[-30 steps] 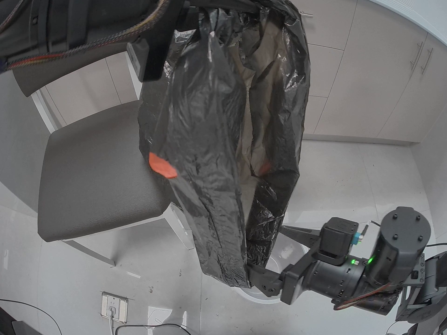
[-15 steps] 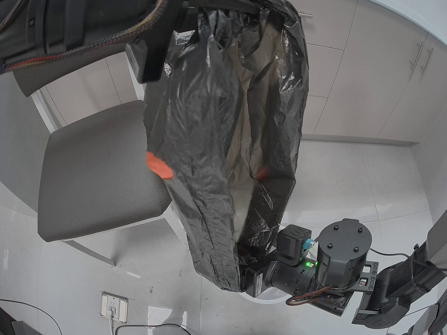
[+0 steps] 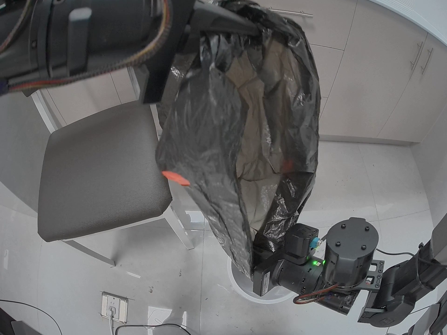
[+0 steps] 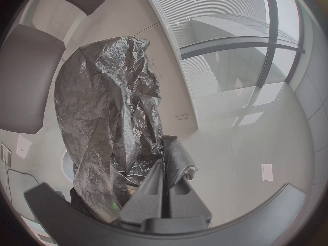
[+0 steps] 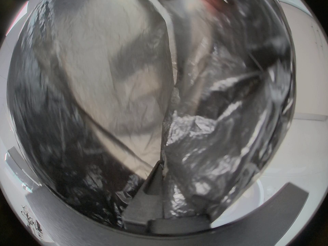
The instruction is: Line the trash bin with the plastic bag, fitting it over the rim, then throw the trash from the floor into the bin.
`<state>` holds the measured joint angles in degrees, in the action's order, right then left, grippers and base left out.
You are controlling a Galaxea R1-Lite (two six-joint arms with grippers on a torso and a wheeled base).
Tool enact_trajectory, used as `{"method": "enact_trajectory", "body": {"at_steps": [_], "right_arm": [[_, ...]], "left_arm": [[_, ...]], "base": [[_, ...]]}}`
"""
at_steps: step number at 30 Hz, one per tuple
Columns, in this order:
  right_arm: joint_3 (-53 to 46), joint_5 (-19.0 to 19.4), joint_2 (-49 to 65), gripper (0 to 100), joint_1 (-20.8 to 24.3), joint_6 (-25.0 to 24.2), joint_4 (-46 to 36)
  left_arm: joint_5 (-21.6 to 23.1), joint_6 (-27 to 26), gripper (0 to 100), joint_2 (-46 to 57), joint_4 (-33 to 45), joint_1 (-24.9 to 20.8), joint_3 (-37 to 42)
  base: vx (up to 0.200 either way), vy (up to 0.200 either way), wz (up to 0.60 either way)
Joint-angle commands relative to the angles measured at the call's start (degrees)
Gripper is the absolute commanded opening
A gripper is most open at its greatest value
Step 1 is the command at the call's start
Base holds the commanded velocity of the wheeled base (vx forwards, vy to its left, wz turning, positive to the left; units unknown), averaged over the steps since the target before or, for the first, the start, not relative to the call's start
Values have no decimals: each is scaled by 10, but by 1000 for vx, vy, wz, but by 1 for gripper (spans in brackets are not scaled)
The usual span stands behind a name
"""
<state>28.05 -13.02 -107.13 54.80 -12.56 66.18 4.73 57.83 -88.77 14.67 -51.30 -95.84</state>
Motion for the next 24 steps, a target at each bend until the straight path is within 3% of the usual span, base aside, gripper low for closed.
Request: {"method": "enact_trajectory", "body": {"at_steps": [1, 7, 10, 16, 18, 21, 24], "right_arm": [[-31, -5, 43, 0, -14, 16, 0], [-39, 0, 90, 0, -55, 30, -1], [-39, 0, 127, 0, -78, 61, -18], [-32, -2, 194, 0, -87, 127, -185], [-29, 4, 209, 0, -87, 140, -232], [-12, 41, 230, 0, -87, 157, -331], [8, 83, 243, 0, -87, 156, -410]], "left_arm": [[3, -11, 0, 13, -28, 14, 74], [5, -51, 0, 27, -163, 32, 211], [5, -72, 0, 38, -216, 32, 275], [9, -81, 0, 40, -307, 37, 384], [30, -80, 0, 40, -340, 39, 416], [128, -76, 0, 41, -424, 68, 495], [195, -74, 0, 33, -477, 88, 541]], "base": [[0, 0, 0], [0, 0, 0], [0, 0, 0], [0, 0, 0], [0, 0, 0], [0, 0, 0], [0, 0, 0]]}}
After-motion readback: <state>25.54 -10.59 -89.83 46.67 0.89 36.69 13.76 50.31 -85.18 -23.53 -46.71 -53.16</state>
